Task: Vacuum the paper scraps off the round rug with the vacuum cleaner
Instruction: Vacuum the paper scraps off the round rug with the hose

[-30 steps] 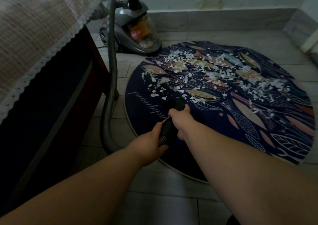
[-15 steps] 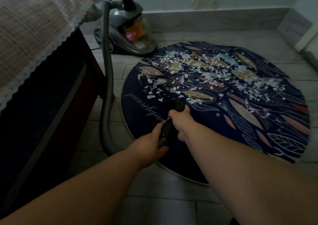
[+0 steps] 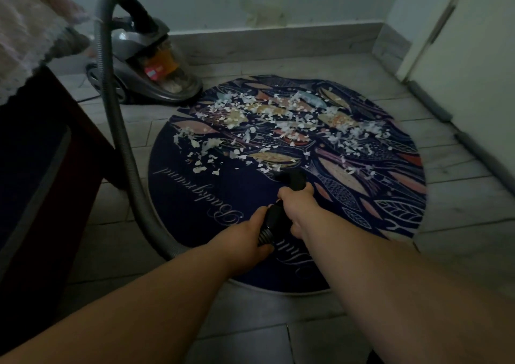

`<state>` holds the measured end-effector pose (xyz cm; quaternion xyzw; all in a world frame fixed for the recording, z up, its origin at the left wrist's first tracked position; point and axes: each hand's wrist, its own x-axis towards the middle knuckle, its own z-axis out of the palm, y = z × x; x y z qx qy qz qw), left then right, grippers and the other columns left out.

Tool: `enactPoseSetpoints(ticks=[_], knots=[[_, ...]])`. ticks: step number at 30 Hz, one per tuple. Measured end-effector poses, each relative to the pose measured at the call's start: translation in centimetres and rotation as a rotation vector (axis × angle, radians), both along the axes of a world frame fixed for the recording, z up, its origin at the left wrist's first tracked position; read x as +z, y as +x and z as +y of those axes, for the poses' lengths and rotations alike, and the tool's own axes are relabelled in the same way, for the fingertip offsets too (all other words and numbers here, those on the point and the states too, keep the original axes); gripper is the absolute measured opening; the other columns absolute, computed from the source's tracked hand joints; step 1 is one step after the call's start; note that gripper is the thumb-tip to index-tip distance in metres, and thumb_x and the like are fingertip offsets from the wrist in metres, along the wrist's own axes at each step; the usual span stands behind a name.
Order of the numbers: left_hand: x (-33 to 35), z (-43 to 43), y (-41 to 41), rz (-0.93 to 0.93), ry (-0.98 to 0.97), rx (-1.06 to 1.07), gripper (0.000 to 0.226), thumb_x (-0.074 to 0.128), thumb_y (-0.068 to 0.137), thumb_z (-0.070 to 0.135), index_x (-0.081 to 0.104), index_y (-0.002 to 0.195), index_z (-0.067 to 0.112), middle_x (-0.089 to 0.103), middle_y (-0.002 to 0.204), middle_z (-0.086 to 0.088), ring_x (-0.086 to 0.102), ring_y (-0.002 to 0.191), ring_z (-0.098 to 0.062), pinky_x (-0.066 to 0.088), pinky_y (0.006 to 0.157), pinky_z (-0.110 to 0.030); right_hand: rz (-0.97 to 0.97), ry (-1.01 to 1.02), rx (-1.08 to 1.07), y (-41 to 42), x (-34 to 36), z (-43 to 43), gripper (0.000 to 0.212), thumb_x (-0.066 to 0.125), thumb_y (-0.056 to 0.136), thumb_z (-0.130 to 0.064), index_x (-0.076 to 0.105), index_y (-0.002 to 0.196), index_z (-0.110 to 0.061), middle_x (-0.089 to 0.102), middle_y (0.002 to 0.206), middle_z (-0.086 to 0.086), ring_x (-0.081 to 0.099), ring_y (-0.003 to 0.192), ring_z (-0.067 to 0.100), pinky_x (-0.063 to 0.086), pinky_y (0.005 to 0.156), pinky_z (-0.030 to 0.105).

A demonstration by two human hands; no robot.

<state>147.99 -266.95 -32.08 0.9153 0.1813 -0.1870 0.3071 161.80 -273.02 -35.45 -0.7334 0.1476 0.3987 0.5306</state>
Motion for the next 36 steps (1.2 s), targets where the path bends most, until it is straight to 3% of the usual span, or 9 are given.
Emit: enactPoseSetpoints(ticks=[6,12,19,22,31,36], knots=[[-0.2,-1.5,1.8,0.016,-0.005,-0.062,0.08,0.056,0.092,0.035,0.0,0.149,0.03,0.055,0.125,-0.01,0.057,0.104,-0.025,0.042,0.082,-0.029,-0.021,-0.024,-0.081,1.3,0.3,-2.7,0.08,0.057,0.094,-0.02,0.008,0.156,-0.035,0.054,0.103,0.014,0.061,0.097,0.035,0.055,0.089,0.054],[0.8,-3.3,2.1,0.004,0.014,-0.117,0.083,0.057,0.092,0.037,-0.002,0.15,0.027,0.053,0.129,-0.012,0.056,0.108,-0.027,0.04,0.082,-0.028,-0.042,0.008,-0.146,1.0,1.8,-5.1,0.077,0.058,0.093,-0.019,0.014,0.153,-0.037,0.054,0.104,0.015,0.061,0.097,0.036,0.055,0.088,0.056],[3.7,-5.4,3.6,-0.109,-0.001,-0.054,0.08,0.055,0.093,0.035,-0.001,0.15,0.027,0.052,0.131,-0.011,0.056,0.106,-0.027,0.038,0.077,-0.027,-0.129,0.018,-0.158,2.8,6.1,-6.2,0.08,0.062,0.092,-0.02,0.015,0.154,-0.035,0.054,0.126,0.017,0.06,0.105,0.038,0.054,0.092,0.056],[4.7,-5.6,4.9,-0.105,0.002,-0.069,0.082,0.056,0.093,0.036,-0.003,0.15,0.027,0.052,0.131,-0.01,0.056,0.104,-0.025,0.037,0.076,-0.027,-0.176,0.002,-0.157,4.1,7.0,-7.1,0.08,0.061,0.093,-0.02,0.013,0.156,-0.032,0.052,0.117,0.014,0.057,0.103,0.036,0.054,0.093,0.054],[1.9,-6.0,6.0,-0.011,0.035,-0.156,0.082,0.056,0.093,0.036,-0.002,0.15,0.031,0.053,0.128,-0.009,0.056,0.103,-0.023,0.037,0.076,-0.026,-0.048,0.148,-0.304,3.8,1.7,-8.4,0.091,0.06,0.09,-0.016,0.001,0.153,-0.047,0.059,0.132,0.01,0.061,0.104,0.034,0.053,0.094,0.054],[0.3,-5.4,6.3,0.018,0.013,-0.185,0.082,0.057,0.091,0.038,-0.001,0.149,0.032,0.056,0.123,-0.007,0.054,0.094,-0.018,0.036,0.074,-0.024,-0.01,0.134,-0.316,4.1,0.0,-8.5,0.081,0.063,0.096,-0.021,0.01,0.153,-0.042,0.059,0.112,0.003,0.06,0.104,0.031,0.052,0.095,0.055]])
